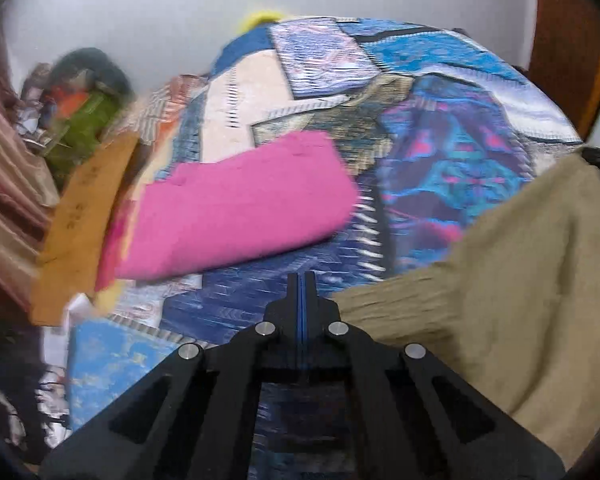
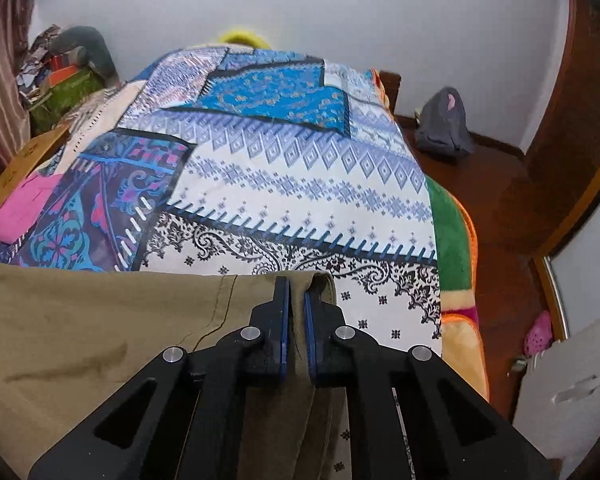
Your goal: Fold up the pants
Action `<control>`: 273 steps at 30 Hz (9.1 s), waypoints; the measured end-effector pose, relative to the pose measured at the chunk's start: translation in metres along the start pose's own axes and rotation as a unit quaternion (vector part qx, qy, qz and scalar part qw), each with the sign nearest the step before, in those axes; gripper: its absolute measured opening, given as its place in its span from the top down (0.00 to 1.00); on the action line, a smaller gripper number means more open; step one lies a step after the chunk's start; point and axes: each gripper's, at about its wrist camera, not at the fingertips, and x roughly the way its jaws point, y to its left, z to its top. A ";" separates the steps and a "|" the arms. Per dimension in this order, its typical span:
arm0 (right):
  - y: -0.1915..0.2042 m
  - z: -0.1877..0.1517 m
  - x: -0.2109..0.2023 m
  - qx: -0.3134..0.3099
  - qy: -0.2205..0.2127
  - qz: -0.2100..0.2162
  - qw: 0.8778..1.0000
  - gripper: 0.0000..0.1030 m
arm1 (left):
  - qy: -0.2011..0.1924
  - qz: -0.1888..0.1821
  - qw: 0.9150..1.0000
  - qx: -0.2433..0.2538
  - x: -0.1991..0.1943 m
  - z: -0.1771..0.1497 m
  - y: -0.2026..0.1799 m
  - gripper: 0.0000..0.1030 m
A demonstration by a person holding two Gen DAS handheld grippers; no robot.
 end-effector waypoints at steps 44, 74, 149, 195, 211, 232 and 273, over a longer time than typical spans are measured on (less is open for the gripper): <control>0.072 -0.136 -0.129 -0.040 0.097 0.155 0.982 0.57 | 0.004 -0.139 0.989 0.054 -0.076 -0.042 -0.055 0.84; 0.139 -0.123 -0.139 -0.084 0.020 0.163 0.983 0.57 | 0.088 -0.319 0.929 -0.168 -0.110 -0.137 -0.017 0.23; 0.096 -0.154 -0.148 0.004 0.038 0.191 0.981 0.56 | -0.148 -0.087 0.973 0.157 -0.203 -0.079 -0.146 0.84; 0.111 -0.118 -0.195 -0.018 -0.041 0.181 0.983 0.53 | -0.037 -0.158 0.984 0.079 -0.148 -0.113 -0.122 0.22; 0.107 -0.147 -0.159 -0.018 0.013 0.211 0.977 0.48 | -0.037 -0.104 0.991 0.072 -0.132 -0.078 -0.072 0.14; 0.058 -0.100 -0.088 -0.057 0.046 0.138 0.988 0.48 | -0.030 -0.126 0.989 0.068 -0.103 -0.072 -0.131 0.11; 0.053 -0.087 -0.062 -0.082 0.054 0.078 0.992 0.57 | 0.010 -0.092 0.995 0.041 -0.034 -0.031 -0.064 0.19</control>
